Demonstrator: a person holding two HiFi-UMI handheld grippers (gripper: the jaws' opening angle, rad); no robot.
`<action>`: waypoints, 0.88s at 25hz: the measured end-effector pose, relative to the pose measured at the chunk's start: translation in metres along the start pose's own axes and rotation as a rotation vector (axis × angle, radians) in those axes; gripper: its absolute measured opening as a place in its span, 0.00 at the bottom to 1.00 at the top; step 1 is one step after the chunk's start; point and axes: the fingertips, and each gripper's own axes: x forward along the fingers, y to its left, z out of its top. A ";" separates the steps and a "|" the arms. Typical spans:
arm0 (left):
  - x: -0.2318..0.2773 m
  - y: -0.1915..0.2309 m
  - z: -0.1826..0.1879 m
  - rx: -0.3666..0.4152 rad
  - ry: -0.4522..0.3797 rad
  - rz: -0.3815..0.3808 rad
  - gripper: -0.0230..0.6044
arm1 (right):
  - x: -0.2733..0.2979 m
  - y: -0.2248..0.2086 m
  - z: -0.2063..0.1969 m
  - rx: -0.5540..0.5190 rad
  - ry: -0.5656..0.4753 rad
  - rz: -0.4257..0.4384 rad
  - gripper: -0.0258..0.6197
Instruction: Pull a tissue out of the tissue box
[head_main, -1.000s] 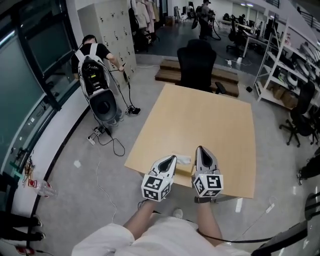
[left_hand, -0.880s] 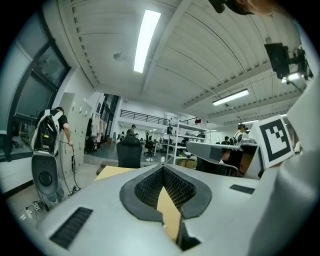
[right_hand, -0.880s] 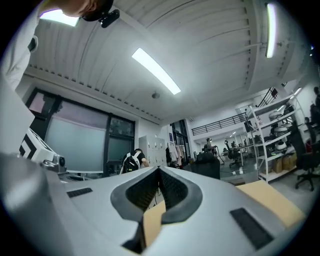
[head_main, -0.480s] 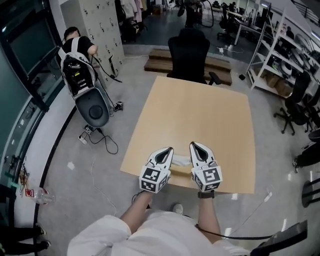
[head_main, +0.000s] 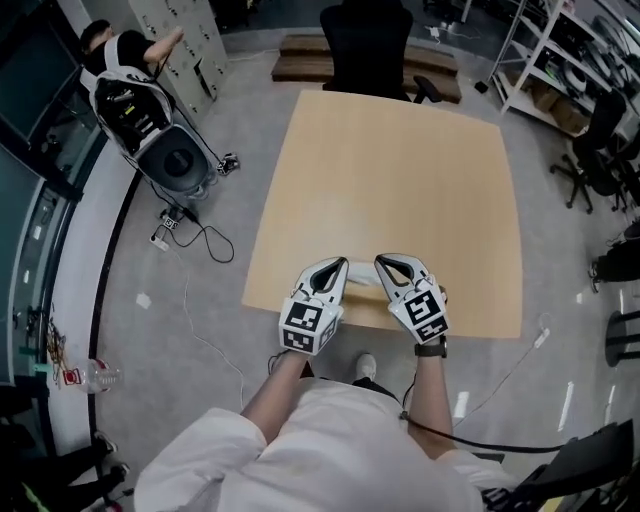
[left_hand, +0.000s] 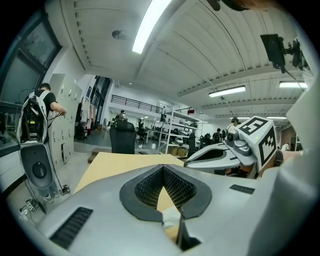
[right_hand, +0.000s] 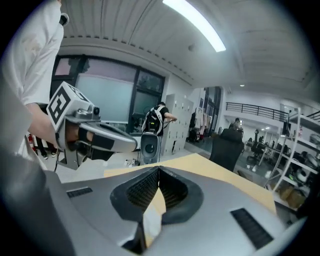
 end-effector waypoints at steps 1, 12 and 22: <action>0.002 0.001 -0.005 -0.005 0.011 -0.009 0.04 | 0.007 0.003 -0.012 0.005 0.037 0.012 0.04; 0.031 -0.004 -0.045 -0.013 0.102 -0.075 0.04 | 0.050 0.017 -0.105 -0.007 0.267 0.015 0.05; 0.027 0.004 -0.078 -0.040 0.173 -0.095 0.04 | 0.084 0.027 -0.161 0.120 0.376 -0.083 0.45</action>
